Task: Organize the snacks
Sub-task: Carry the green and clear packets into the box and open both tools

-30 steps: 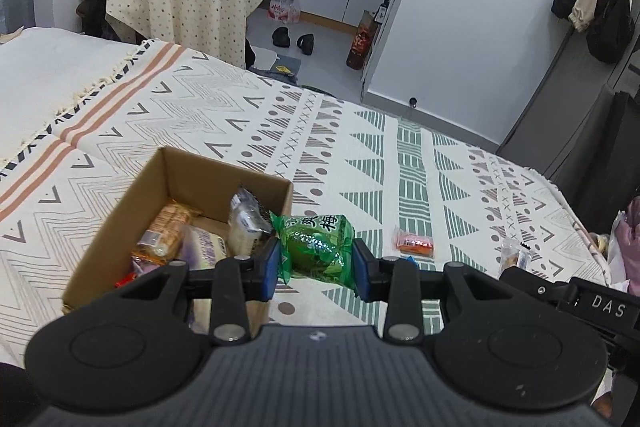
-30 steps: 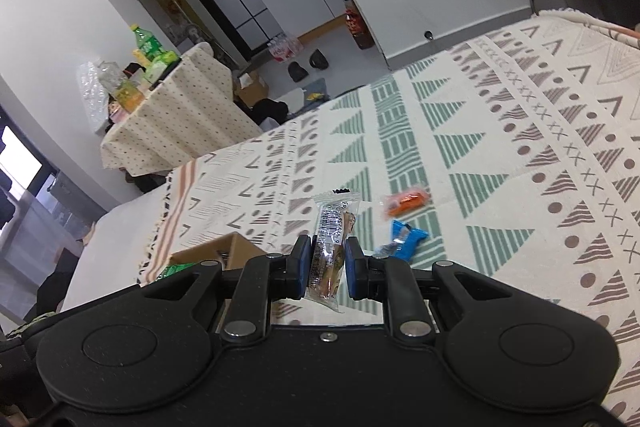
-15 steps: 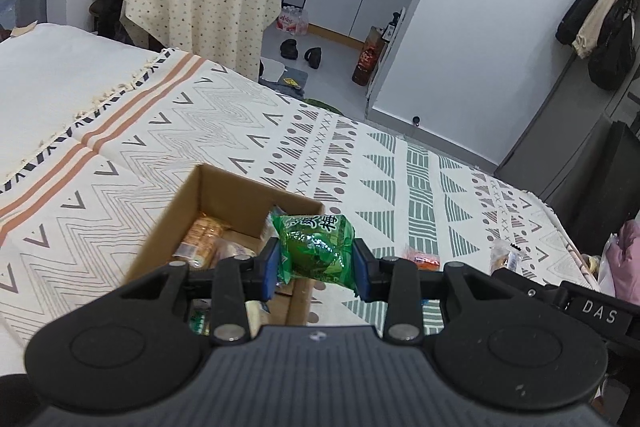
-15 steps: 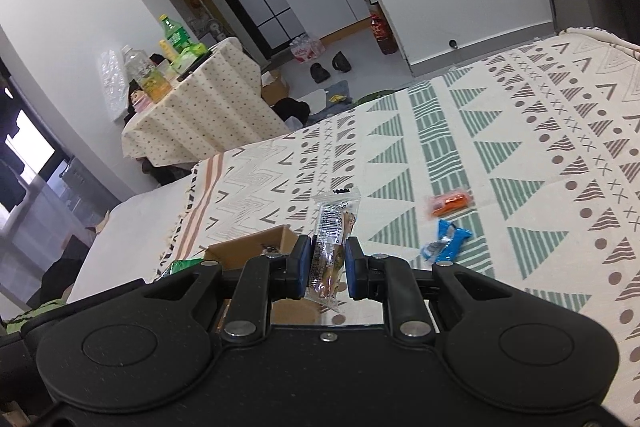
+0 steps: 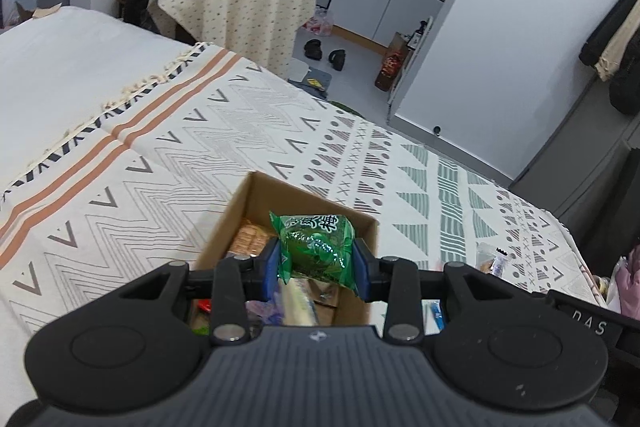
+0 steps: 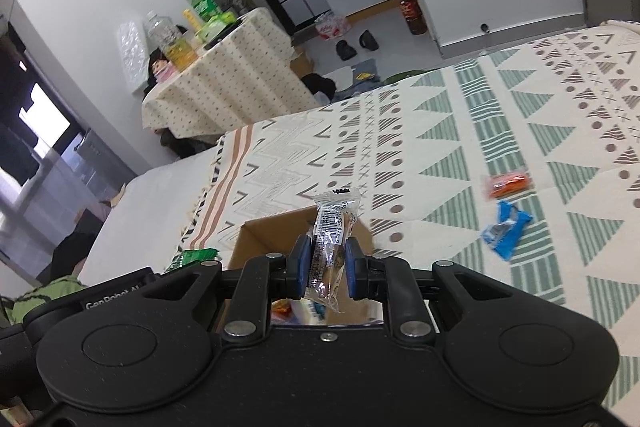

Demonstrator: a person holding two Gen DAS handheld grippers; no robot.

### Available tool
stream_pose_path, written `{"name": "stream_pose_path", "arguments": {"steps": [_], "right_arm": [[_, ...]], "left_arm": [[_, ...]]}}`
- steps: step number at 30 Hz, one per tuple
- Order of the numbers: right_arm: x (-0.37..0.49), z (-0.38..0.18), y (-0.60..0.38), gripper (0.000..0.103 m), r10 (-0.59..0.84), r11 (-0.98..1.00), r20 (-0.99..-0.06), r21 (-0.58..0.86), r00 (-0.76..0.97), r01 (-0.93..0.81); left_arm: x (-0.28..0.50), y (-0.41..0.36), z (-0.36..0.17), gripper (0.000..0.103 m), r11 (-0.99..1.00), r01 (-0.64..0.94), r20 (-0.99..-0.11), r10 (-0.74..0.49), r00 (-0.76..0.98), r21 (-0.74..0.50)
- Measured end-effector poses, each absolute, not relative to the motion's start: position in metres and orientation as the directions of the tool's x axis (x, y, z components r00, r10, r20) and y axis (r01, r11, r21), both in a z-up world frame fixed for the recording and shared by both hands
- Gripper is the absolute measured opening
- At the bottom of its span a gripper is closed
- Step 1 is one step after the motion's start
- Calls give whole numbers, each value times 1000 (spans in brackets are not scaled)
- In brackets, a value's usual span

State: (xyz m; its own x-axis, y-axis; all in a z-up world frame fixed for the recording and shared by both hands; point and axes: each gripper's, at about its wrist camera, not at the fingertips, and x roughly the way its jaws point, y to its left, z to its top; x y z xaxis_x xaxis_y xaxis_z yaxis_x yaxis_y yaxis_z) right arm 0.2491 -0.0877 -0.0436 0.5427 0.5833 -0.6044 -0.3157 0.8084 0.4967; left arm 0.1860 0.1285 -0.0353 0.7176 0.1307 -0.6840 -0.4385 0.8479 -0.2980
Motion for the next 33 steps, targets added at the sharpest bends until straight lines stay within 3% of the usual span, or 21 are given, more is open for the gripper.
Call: {"name": "stream_pose_path", "arguments": {"steps": [15,20,26,33], "right_arm": [[261,-51,-30,18,602,798,-644,472,473,-374],[263,-57,-26,19,597,802,-657,474,460,-364],[262,-60,-30,28,594,805,-664,481,455,-348],[257,-57,-48,34,578,816,-665,478,472,-326]], "left_arm": [[201,168,-63,40,804,-478,-734,79,674,-352],[202,173,-65,48,800,-492,-742,90,664,-343],[200,175,-65,56,795,-505,-753,96,651,-335],[194,168,-60,73,799,-507,-752,109,650,-323]]}}
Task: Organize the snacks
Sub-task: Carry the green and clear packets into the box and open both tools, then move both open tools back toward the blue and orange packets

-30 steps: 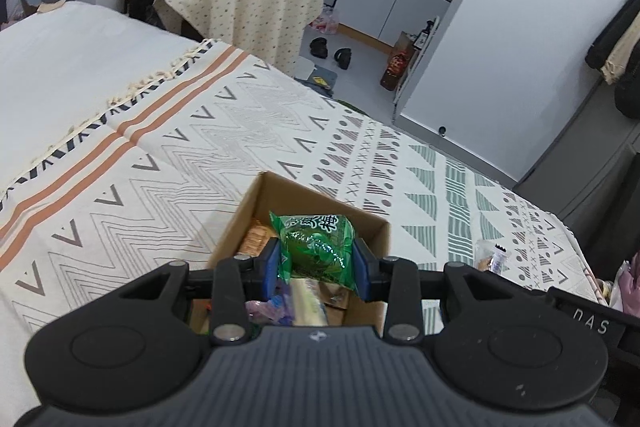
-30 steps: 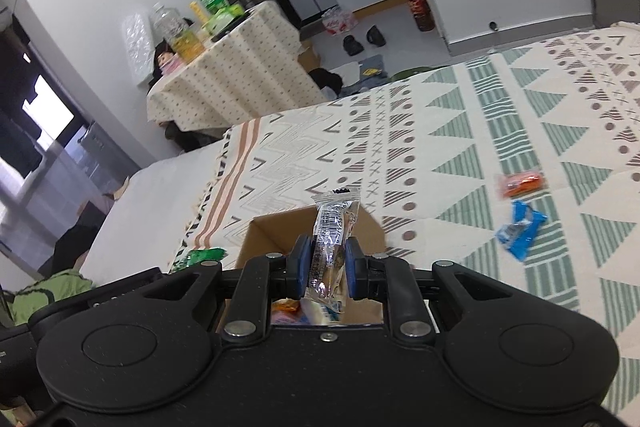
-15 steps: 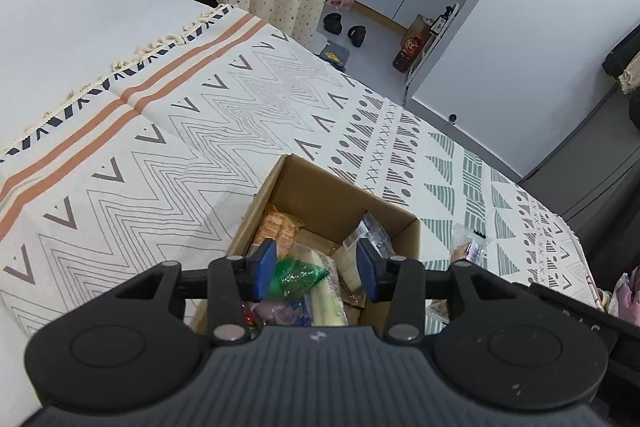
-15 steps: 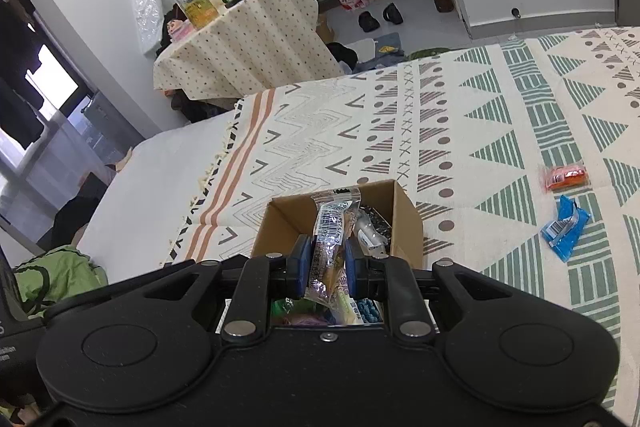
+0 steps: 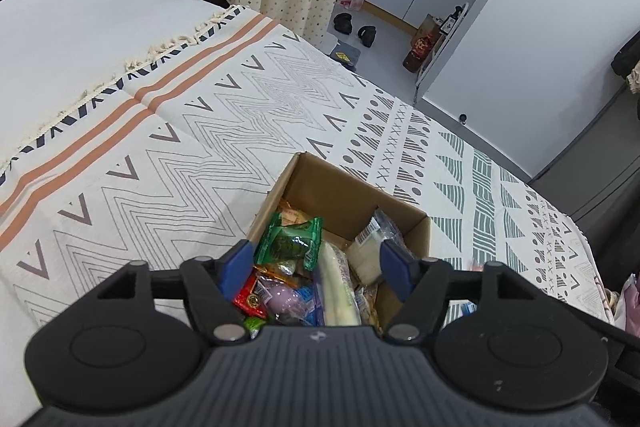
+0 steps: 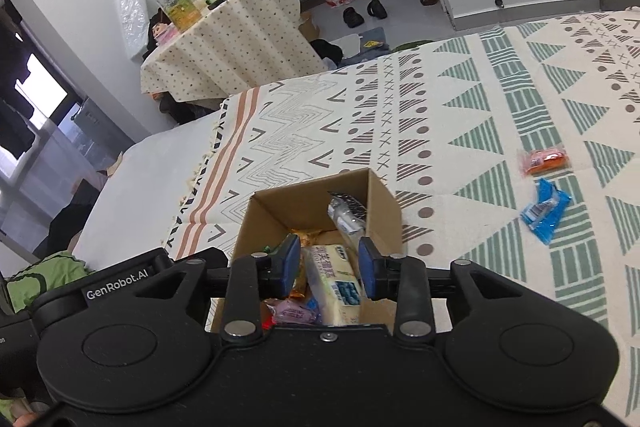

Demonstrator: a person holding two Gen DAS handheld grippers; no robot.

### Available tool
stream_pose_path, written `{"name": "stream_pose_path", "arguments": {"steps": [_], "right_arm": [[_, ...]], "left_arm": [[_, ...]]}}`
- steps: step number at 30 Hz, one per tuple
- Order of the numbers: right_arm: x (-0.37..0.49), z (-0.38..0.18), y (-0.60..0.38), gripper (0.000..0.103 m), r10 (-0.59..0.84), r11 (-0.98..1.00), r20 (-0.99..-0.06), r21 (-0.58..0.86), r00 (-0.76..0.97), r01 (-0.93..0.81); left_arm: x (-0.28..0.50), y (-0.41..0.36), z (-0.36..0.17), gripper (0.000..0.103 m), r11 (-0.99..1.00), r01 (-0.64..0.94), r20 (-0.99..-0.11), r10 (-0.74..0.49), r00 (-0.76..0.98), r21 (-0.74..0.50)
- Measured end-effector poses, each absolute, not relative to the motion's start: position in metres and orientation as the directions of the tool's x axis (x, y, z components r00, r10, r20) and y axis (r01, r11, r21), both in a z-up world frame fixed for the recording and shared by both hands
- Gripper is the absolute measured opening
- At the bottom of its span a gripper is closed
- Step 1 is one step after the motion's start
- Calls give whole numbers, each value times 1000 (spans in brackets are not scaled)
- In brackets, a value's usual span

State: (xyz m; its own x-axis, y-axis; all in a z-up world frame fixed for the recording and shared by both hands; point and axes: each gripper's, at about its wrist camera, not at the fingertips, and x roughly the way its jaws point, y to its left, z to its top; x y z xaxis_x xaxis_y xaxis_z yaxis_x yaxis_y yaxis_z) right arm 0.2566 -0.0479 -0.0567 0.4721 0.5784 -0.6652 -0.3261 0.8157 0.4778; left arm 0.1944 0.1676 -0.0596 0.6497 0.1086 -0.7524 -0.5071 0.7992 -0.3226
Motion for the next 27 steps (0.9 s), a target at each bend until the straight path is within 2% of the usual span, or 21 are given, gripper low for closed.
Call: {"name": "stream_pose_path", "arguments": {"steps": [7,17,22,24,27], "right_arm": [[250,-53,-74,42,567,823,-659,472,495,-315],[242,-56,-121,56,554,830,-652,478,518,-287],[240,-58,-141,67,550,832,-646,480,529,-279],[240,-59,-149,75,548,833,-645,481,532,-274],[240,-63,-162,82,541,836,-643,482,542,-262]], "left_arm": [[192,149,-53,84,817,-498,-759,122,640,-290],[189,115,-47,85,847,-448,-751,91,653,-287],[188,97,-43,93,858,-428,-737,90,670,-285],[190,90,-42,94,867,-410,-736,78,672,-283],[193,78,-43,95,879,-388,-742,60,667,-278]]}}
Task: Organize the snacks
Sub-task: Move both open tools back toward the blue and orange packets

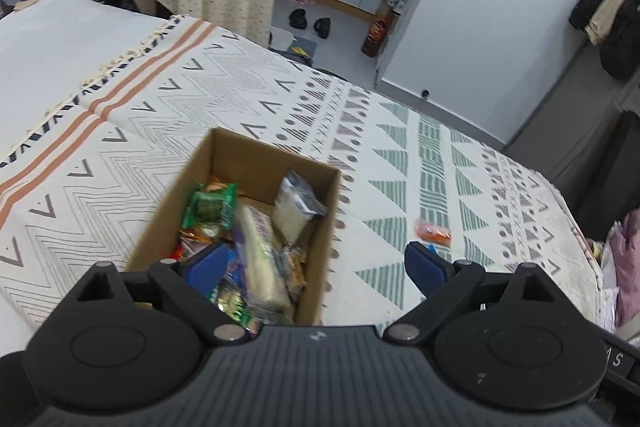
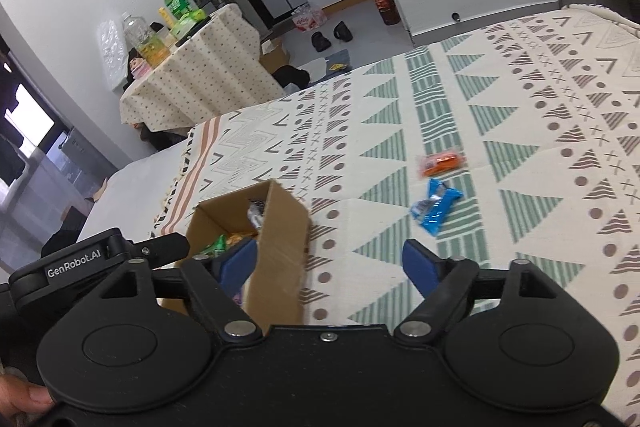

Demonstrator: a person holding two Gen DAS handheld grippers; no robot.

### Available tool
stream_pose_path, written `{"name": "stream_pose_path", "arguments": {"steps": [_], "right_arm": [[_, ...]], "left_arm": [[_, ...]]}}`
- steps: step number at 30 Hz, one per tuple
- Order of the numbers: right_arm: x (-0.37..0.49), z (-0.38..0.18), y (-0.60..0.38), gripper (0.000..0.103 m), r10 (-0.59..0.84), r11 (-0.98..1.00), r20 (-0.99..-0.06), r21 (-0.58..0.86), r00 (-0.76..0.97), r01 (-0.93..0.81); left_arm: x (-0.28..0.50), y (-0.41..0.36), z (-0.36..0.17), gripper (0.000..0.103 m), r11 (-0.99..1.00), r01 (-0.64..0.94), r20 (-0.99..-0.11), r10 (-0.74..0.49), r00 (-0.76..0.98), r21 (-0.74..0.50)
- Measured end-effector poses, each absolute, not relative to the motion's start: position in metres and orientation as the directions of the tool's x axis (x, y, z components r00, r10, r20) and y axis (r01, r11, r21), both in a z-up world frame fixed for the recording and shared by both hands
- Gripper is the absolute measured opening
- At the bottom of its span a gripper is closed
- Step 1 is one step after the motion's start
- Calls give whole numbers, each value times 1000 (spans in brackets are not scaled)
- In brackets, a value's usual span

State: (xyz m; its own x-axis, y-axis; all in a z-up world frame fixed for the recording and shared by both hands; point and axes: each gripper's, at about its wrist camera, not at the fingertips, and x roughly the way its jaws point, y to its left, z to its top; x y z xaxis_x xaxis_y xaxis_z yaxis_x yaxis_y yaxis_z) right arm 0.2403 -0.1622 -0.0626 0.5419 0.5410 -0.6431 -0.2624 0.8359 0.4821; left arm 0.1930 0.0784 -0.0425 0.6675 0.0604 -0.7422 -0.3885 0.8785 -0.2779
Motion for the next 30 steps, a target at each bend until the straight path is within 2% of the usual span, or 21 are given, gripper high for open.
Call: {"name": "stream_pose_path", "arguments": {"steps": [13,30], "right_arm": [[253,-78,-216,103,519,842,-650,499,554,-204],[294,-118,-250,103,545,801,-631,586,552,-122]], "left_arm": [[209,33,-50,102,912,-310,-750,3,662,-270],[254,-10,-78,102,935,-266,-782,-21,623,-236]]}}
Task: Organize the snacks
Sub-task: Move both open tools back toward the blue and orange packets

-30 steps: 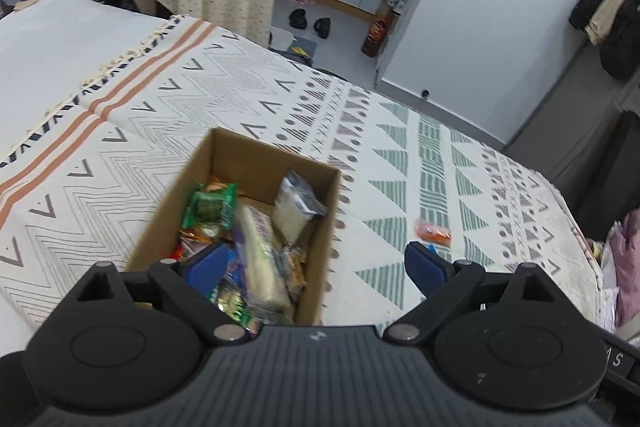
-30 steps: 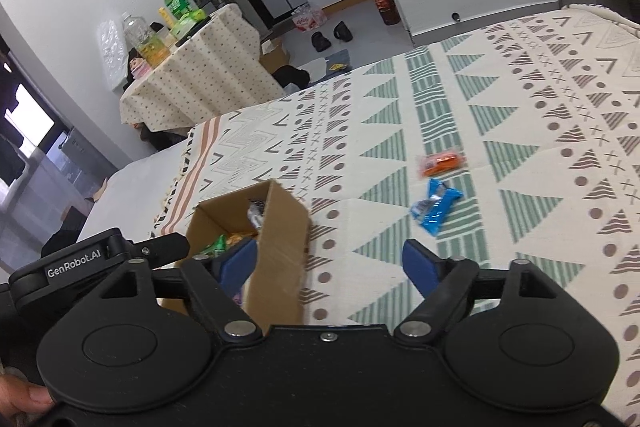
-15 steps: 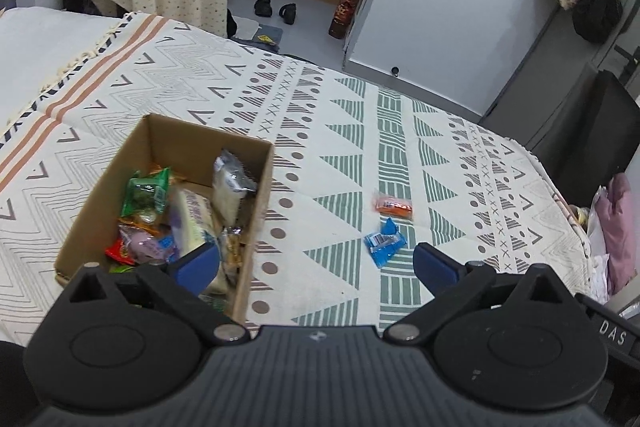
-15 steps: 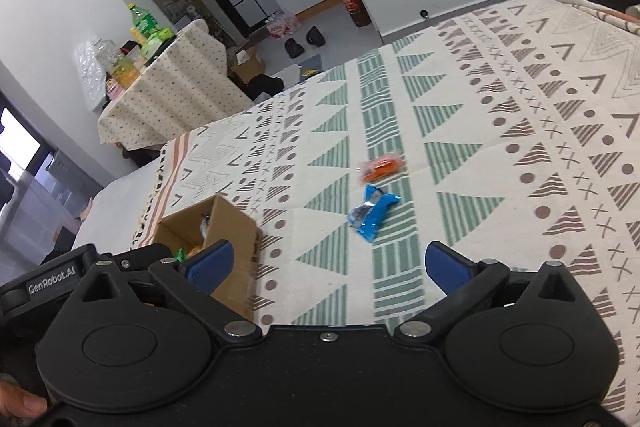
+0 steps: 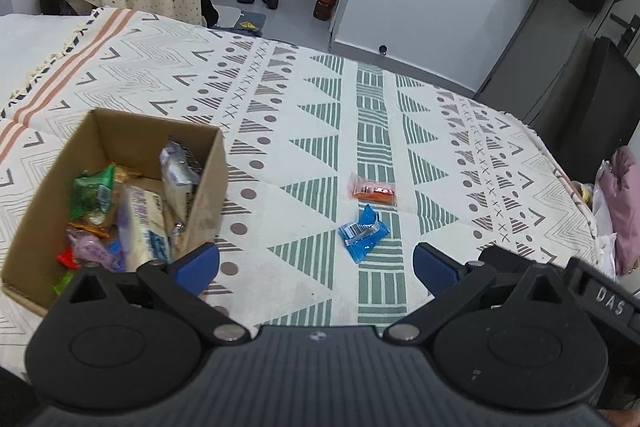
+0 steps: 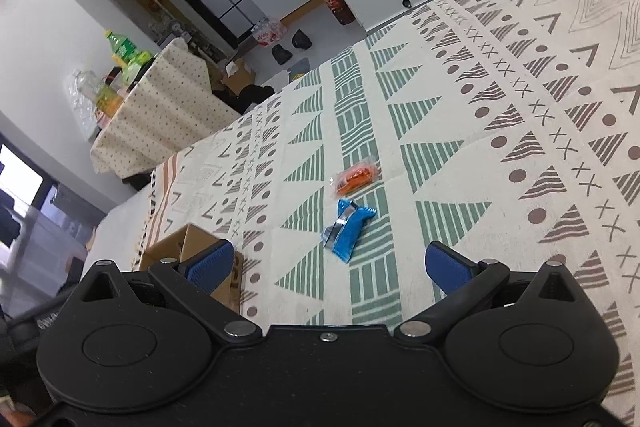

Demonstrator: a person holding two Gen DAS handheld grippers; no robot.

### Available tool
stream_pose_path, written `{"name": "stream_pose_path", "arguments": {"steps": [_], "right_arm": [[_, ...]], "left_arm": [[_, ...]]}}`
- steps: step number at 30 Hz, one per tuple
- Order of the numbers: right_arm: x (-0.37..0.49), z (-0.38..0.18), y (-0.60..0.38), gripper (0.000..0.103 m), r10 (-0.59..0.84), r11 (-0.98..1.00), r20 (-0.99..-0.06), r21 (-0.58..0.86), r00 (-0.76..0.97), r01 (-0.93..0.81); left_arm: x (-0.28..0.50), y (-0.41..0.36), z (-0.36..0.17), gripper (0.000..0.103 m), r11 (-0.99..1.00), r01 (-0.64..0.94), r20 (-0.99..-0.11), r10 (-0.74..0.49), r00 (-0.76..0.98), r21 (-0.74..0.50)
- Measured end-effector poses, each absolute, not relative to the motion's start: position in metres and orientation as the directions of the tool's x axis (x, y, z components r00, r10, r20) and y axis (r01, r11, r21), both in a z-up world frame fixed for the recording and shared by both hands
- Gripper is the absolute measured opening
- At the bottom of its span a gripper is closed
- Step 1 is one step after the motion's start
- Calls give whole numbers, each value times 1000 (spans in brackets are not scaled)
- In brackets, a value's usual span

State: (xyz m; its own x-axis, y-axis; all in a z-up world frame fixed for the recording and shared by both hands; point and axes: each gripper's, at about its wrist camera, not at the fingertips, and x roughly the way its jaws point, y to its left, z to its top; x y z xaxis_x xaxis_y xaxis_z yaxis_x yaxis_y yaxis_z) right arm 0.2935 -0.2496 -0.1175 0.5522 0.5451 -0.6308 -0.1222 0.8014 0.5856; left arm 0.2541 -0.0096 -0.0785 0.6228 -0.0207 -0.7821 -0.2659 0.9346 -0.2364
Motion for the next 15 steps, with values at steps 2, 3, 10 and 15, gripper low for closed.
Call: {"name": "stream_pose_path", "arguments": {"steps": [2,3,10,15], "right_arm": [[299,-124,-253,103,533,805,-639,584,555,-101],[301,-127,-254,103,526,809,-645,581,555,-92],[321,-150,-264,98,524,792,-654,610,545,-29],[333,-168,-269,91,534,777,-667,630,519,11]], "left_arm": [[260,-13,-85,102,933,-273,-788,-18,616,-235],[263,-15,-88,102,935,-273,-789,-14,614,-229],[285,-33,-108,102,953,-232,-789,-13,614,-196],[307,-48,-132,100,964,-194,-791,-25,611,-180]]}}
